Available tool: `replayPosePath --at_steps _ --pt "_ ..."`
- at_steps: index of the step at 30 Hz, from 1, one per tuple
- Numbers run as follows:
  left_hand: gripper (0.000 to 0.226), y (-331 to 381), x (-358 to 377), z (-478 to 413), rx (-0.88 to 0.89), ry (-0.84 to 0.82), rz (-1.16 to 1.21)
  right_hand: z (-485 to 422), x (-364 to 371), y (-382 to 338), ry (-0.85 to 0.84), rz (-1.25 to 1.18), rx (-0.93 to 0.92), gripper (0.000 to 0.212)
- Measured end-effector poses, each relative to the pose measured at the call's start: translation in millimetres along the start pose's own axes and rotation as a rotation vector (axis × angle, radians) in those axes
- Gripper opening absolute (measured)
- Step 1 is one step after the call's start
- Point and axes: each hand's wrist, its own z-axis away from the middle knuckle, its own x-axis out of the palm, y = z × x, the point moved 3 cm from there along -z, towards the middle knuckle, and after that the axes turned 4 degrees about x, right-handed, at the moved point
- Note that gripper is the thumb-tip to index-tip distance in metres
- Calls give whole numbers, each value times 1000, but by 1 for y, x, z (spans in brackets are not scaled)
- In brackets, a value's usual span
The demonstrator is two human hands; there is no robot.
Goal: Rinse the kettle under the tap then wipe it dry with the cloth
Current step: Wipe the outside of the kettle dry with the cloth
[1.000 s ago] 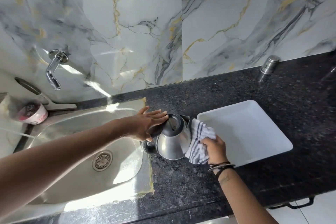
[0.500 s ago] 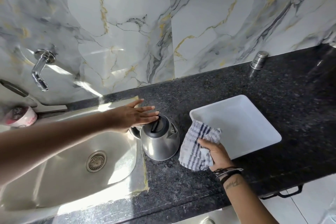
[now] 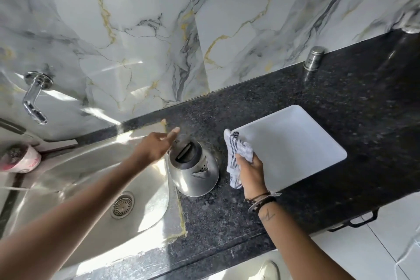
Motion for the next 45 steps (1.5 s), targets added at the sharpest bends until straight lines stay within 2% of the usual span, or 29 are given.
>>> replayPosePath --at_steps 2,5,7,10,13,14,16,18,20,24,25,27,28,30,32,33,34,38,42,45 --pt "60 15 16 4 -20 -52 -102 16 23 -3 -187 91 21 14" --pt "55 27 21 0 35 8 -315 41 53 6 -485 374 -42 56" --pt "52 23 19 -2 26 -10 -357 47 59 9 -482 385 -47 57" --pt "71 5 19 2 45 -72 -454 40 53 15 -488 320 44 52" --pt "87 -3 15 3 109 -134 -392 28 47 18 -514 196 231 54" --pt "92 -2 12 2 132 -153 -388 28 47 17 -526 158 239 53" --pt "96 -2 5 -2 152 -186 -380 31 56 14 -534 143 144 56" --pt "99 -4 -1 -5 157 -243 -382 43 69 20 -540 305 -66 77" --pt "101 -7 -5 -7 170 -311 -370 55 80 38 -546 484 -282 90" --pt "101 -11 -12 -13 159 -433 -231 63 78 75 -516 752 -504 77" --pt "99 -11 -13 -15 149 -446 -211 59 75 80 -518 768 -491 74" --pt "94 -9 -15 -17 164 -443 -263 49 73 79 -537 667 -344 76" --pt "93 -9 -14 -18 185 -436 -316 44 74 73 -530 549 -234 83" --pt "93 -9 -13 -17 225 -415 -391 35 78 57 -485 298 -40 113" --pt "94 -10 -12 -17 251 -399 -428 28 82 46 -451 193 73 136" --pt "94 -10 -11 -17 261 -396 -445 26 85 42 -440 177 95 138" --pt "94 -11 -11 -17 270 -394 -456 25 87 39 -436 180 100 133" --pt "94 -14 -12 -19 286 -395 -456 20 91 36 -426 195 59 76" --pt "93 -15 -12 -19 302 -398 -455 16 99 19 -513 337 -157 72" --pt "93 -12 -13 -19 307 -414 -452 5 102 23 -552 380 -164 63"
